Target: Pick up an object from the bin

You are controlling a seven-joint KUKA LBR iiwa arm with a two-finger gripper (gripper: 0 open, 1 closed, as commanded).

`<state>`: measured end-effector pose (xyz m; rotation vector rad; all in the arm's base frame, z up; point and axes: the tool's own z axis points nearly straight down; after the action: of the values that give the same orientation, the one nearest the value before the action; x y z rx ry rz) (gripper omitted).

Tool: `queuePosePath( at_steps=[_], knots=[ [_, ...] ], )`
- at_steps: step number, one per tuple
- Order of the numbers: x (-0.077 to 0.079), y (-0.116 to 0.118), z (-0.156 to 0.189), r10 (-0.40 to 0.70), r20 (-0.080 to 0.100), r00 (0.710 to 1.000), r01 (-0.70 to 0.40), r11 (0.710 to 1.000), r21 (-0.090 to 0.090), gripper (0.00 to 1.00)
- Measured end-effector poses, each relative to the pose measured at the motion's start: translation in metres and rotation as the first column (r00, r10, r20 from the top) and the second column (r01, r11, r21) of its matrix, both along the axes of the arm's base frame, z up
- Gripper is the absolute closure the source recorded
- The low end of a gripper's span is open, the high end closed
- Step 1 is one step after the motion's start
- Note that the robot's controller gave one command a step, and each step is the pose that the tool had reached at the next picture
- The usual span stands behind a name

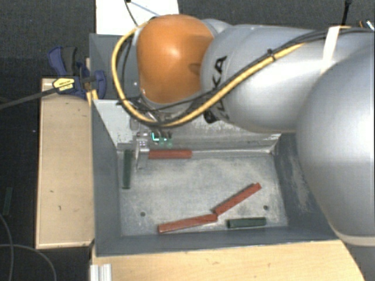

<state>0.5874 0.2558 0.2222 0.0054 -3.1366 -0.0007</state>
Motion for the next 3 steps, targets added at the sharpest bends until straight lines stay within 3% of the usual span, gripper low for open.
queuePosePath(
  at_steps=[1,2,3],
  knots=[
    [0.001,-0.035,-0.116,-0.089,-0.001,0.996,0.089,0.996,-0.004,0.00],
    [-0.006,-0.105,-0.154,0.009,0.003,1.000,-0.009,1.000,-0.003,0.00],
    [0.008,-0.135,-0.103,0.077,0.013,0.997,-0.077,0.997,-0.001,0.00]
  ],
)
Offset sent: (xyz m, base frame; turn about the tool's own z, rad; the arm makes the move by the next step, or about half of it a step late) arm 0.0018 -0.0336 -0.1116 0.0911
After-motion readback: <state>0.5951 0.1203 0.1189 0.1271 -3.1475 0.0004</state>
